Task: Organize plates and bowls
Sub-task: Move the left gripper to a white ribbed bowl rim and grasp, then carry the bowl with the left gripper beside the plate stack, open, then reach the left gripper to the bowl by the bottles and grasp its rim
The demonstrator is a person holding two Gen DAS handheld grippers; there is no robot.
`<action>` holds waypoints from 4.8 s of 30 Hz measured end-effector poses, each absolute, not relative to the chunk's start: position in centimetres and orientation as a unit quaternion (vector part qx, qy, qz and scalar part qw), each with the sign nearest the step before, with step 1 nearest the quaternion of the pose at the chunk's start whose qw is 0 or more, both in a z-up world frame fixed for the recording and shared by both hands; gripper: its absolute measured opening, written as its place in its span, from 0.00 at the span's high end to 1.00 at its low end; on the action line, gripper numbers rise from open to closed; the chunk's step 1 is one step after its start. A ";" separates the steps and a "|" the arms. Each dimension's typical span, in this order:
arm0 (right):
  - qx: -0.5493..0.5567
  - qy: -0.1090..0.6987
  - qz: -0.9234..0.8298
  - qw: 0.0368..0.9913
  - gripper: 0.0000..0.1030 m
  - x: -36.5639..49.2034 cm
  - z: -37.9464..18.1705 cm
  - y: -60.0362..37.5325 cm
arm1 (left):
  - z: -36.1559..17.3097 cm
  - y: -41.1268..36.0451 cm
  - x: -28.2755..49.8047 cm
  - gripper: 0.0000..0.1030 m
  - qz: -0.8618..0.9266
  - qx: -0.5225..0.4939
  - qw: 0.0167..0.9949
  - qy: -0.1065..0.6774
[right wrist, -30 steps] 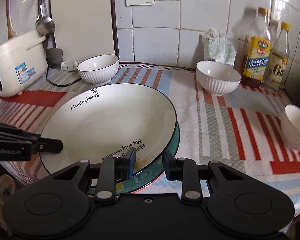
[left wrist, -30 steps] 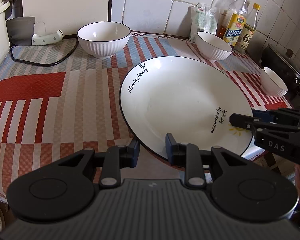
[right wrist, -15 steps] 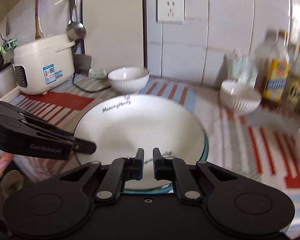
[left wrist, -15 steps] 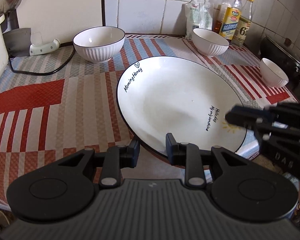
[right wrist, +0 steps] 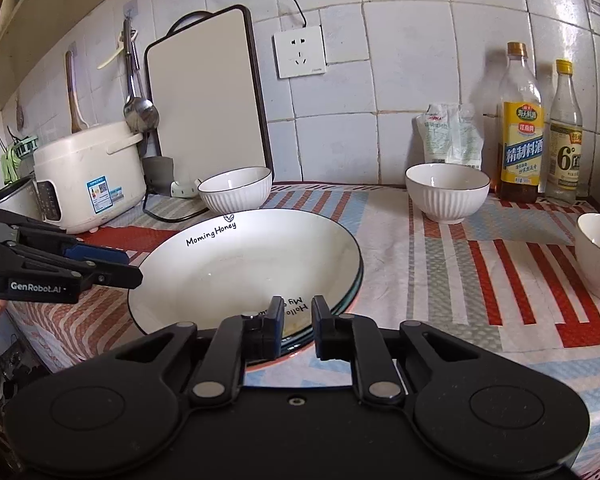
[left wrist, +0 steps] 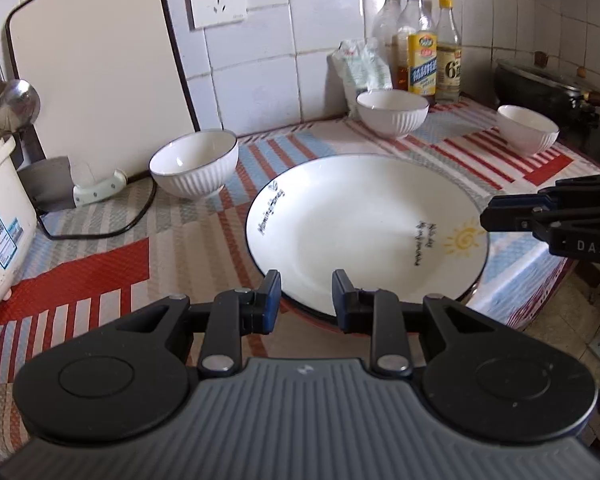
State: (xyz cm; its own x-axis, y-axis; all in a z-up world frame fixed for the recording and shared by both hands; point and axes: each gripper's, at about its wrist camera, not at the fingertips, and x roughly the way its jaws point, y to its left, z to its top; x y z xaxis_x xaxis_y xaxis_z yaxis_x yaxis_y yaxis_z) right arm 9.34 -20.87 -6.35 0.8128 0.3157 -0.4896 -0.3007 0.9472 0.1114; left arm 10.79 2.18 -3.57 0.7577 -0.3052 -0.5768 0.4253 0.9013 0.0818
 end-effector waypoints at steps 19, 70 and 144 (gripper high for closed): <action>-0.079 0.223 0.075 0.969 0.17 2.8 -3.8 -31.8 | 1.0 -6.6 6.6 0.42 -0.305 0.085 0.912 0.261; -0.034 0.282 0.049 0.958 0.00 19.4 -9.4 -46.5 | -7.1 -34.7 26.0 0.75 -0.269 -0.099 0.871 0.399; -0.083 0.315 0.126 0.937 0.01 11.9 1.4 -31.1 | 3.5 -12.4 18.5 0.35 -0.275 -0.029 0.903 0.328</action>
